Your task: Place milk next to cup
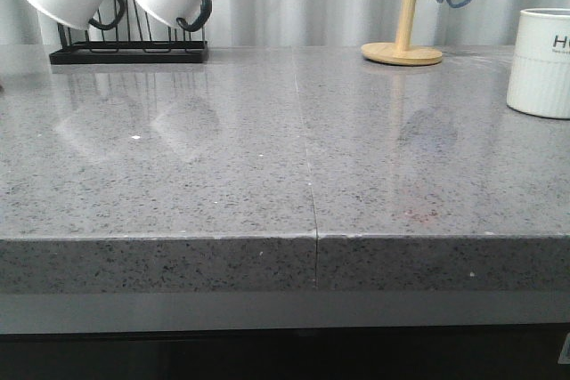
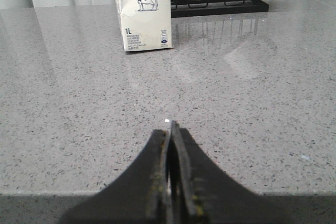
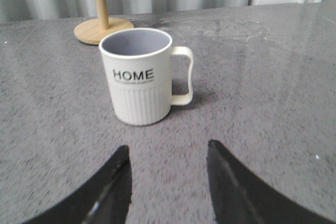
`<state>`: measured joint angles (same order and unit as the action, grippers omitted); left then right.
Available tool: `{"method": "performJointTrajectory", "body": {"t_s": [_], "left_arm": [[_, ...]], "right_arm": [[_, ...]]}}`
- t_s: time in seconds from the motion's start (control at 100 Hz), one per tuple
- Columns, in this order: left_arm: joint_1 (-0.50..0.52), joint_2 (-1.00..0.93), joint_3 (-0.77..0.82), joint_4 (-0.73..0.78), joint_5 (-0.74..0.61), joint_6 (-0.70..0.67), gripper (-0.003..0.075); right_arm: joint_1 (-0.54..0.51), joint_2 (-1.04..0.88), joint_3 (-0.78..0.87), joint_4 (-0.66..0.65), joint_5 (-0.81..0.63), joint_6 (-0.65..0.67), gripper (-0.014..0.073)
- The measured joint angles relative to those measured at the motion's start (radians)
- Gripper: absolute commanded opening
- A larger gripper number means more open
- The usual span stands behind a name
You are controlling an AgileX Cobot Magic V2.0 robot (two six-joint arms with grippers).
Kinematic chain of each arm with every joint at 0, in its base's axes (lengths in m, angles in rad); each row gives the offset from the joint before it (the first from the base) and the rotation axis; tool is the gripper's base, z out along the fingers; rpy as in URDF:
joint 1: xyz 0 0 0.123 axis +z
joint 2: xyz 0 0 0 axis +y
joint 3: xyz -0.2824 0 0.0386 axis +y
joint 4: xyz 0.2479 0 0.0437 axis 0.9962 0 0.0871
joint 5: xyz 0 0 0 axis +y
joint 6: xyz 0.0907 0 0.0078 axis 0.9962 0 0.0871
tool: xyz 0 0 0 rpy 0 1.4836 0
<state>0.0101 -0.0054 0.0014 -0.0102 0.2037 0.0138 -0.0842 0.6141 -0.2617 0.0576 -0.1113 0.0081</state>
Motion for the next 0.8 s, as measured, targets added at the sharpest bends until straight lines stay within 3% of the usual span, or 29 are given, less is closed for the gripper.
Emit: {"method": "performJointTrajectory", "body": {"t_s": [0.39,0.8], "left_arm": [[0.0,0.0,0.0,0.0,0.0,0.0,-0.0021],[0.0,0.0,0.0,0.0,0.0,0.0,-0.0021]], "right_arm": [[0.0,0.531,-0.005,0.038,-0.572,0.0,0.0358],[0.0,0.823,-0.151,0.09,-0.677,0.0,0.0358]]}}
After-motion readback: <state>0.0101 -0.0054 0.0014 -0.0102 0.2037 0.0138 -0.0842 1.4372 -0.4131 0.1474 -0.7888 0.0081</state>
